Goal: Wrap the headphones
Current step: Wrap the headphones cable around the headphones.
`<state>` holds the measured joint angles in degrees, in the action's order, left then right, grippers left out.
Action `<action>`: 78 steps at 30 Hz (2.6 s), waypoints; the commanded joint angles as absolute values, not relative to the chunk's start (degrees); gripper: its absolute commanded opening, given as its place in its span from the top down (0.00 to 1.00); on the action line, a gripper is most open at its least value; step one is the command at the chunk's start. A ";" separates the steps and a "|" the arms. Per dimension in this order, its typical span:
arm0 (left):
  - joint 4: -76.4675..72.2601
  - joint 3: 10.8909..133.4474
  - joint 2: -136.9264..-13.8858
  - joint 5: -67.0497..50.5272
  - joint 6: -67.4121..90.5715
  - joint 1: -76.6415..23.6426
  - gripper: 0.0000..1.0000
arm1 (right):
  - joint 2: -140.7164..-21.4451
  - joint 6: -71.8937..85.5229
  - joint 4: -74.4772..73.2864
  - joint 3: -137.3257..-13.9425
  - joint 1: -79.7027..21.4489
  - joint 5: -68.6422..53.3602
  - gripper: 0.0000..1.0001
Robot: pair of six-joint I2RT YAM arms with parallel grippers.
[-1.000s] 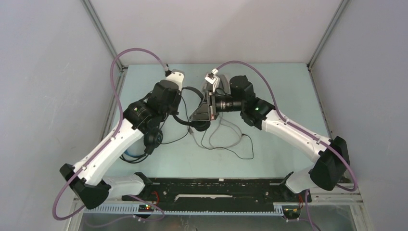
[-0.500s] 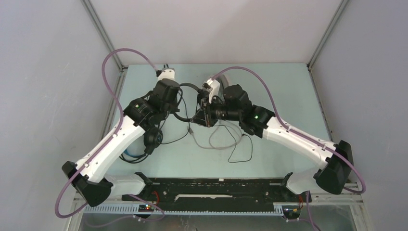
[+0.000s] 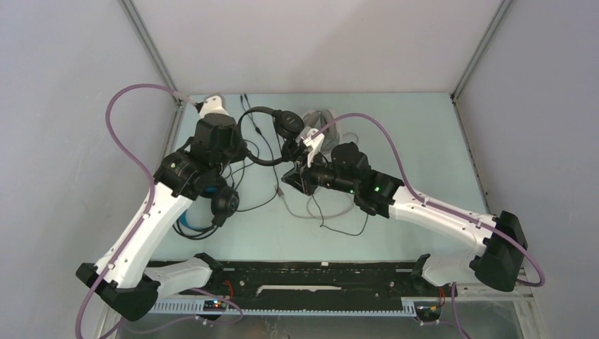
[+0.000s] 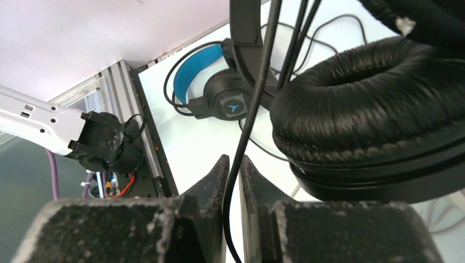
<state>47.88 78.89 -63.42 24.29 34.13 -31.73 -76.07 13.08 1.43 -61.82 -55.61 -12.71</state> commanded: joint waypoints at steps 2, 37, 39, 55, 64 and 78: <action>42.55 77.60 -60.91 21.12 39.14 -30.73 1.00 | -75.56 8.19 8.69 -60.53 -57.45 -9.82 0.88; 39.08 76.07 -56.43 7.41 46.75 -26.06 1.00 | -77.32 -8.61 26.31 -47.40 -58.38 -6.02 0.80; 39.72 76.65 -56.41 7.40 46.38 -26.02 1.00 | -77.58 -8.34 28.85 -45.46 -57.60 -7.56 0.75; 41.33 79.57 -55.99 7.71 44.89 -25.50 1.00 | -84.10 -1.54 45.68 -32.58 -55.81 -12.83 0.72; 41.58 79.87 -55.65 5.97 44.31 -25.25 1.00 | -89.61 0.70 54.11 -28.67 -54.74 -13.69 0.75; 43.53 83.78 -55.71 0.48 39.13 -22.99 1.00 | -87.70 6.87 62.97 -23.55 -44.93 -21.04 1.00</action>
<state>46.06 79.02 -57.04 3.09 41.85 -24.03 -89.91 4.64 58.96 -23.79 -47.03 -17.85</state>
